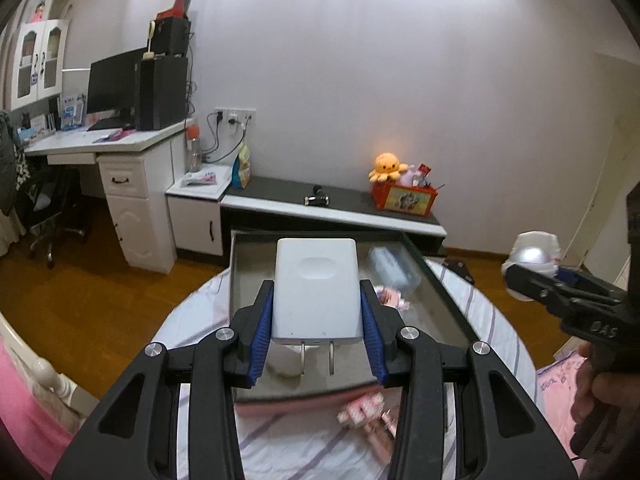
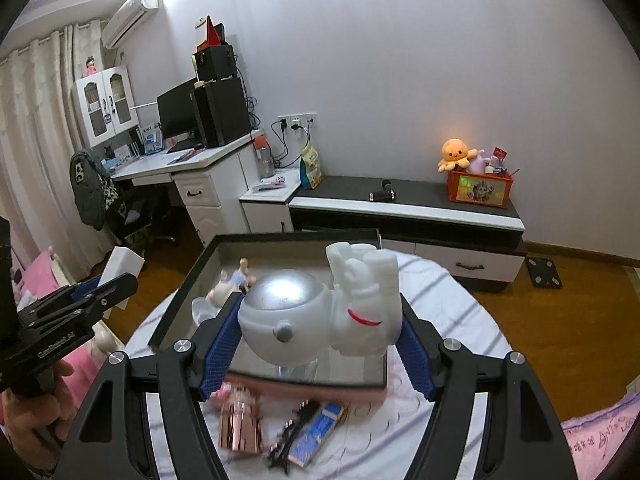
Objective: Organize rigid objects
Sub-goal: 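Carry both items into the pink box and open both tools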
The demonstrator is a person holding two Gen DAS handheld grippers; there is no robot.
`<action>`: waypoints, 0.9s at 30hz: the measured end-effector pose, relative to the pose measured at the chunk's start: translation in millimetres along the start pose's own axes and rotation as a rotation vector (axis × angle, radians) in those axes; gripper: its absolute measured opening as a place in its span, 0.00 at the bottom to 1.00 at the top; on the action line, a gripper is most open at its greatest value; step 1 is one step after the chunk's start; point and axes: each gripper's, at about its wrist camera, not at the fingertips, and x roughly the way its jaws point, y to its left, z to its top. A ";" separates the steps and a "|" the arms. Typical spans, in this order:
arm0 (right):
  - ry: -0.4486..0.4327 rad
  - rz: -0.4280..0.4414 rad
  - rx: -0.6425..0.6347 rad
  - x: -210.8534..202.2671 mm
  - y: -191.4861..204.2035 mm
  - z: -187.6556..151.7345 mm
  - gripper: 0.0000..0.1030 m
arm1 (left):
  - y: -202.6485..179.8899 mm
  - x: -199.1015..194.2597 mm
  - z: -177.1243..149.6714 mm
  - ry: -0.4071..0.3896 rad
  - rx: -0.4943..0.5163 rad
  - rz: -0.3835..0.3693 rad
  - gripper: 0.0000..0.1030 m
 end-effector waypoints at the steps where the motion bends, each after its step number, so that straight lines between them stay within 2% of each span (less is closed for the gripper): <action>1: -0.001 0.001 0.001 2.9 -0.6 2.6 0.70 | -1.5 2.4 3.6 -0.003 0.000 -0.006 0.39; 5: 0.013 0.000 0.008 20.6 -6.2 11.3 0.70 | -8.4 13.8 8.9 0.000 -0.004 -0.022 0.40; 15: 0.078 0.007 0.016 64.5 -11.9 13.8 0.70 | -16.6 60.3 8.3 0.067 -0.008 -0.046 0.40; 27: 0.182 0.008 0.031 116.4 -22.1 5.0 0.70 | -20.9 97.7 -10.8 0.141 -0.016 -0.059 0.40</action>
